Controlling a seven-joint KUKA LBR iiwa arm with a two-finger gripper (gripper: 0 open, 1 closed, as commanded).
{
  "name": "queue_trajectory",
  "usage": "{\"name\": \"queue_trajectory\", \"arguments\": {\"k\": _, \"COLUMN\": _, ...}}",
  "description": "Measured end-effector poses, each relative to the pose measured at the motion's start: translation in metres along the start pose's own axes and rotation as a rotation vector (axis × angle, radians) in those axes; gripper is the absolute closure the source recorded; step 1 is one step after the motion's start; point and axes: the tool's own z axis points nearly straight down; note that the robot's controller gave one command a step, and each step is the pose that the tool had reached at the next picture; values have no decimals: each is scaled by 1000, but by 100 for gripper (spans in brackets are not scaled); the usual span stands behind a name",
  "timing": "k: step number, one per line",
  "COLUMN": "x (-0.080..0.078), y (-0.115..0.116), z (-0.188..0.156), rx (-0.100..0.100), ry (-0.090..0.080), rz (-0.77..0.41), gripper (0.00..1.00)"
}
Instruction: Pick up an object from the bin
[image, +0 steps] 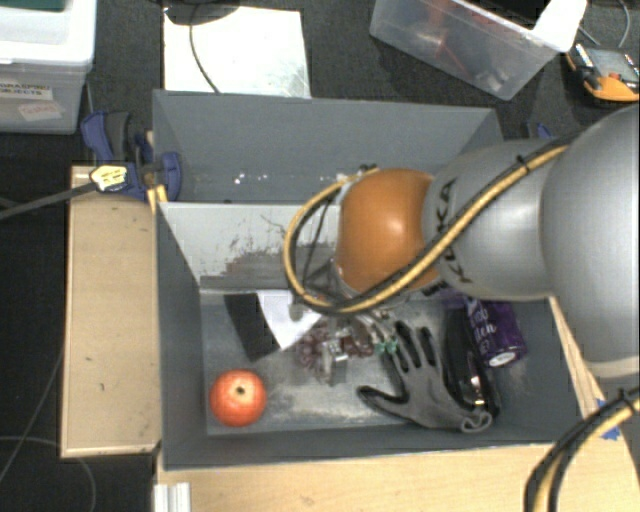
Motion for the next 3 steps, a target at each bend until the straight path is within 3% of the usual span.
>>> {"name": "queue_trajectory", "arguments": {"k": 1, "x": -1, "y": 0, "z": -2, "rx": 0, "ry": -3, "rz": 2, "gripper": 0}}
{"name": "queue_trajectory", "arguments": {"k": 2, "x": -7, "y": -60, "z": 23, "rx": 3, "ry": -4, "rz": 11, "gripper": 0}}
{"name": "queue_trajectory", "arguments": {"k": 3, "x": 4, "y": -31, "z": -77, "rx": -3, "ry": -4, "rz": -40, "gripper": 0}}
